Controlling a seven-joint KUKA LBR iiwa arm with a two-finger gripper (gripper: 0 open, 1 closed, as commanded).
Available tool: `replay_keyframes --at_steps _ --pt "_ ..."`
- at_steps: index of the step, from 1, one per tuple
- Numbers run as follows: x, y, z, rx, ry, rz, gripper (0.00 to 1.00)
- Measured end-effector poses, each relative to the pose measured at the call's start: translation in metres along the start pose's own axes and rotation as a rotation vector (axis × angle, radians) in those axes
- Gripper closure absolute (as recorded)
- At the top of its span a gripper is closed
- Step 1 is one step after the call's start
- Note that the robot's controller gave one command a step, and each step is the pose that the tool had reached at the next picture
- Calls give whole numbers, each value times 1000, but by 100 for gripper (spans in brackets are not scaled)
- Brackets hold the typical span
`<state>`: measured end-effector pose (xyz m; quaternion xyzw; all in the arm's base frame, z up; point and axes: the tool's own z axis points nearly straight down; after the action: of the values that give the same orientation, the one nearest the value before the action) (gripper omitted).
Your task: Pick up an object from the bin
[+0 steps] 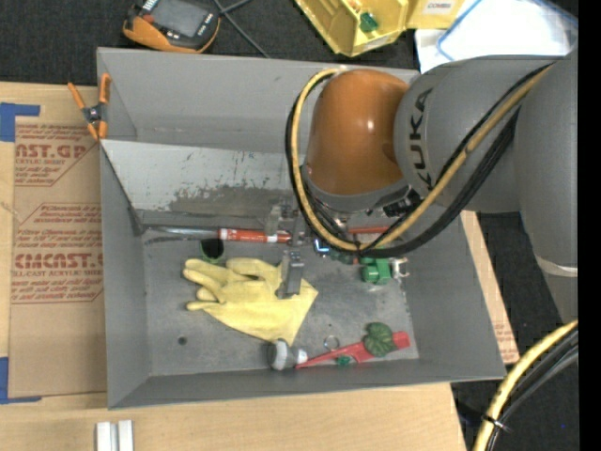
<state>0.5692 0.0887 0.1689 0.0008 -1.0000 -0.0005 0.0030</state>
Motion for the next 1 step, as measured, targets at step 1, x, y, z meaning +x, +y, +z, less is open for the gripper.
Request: replay_keyframes --at_steps 1 --pt "-2 -1 -4 -1 -8 2 0"
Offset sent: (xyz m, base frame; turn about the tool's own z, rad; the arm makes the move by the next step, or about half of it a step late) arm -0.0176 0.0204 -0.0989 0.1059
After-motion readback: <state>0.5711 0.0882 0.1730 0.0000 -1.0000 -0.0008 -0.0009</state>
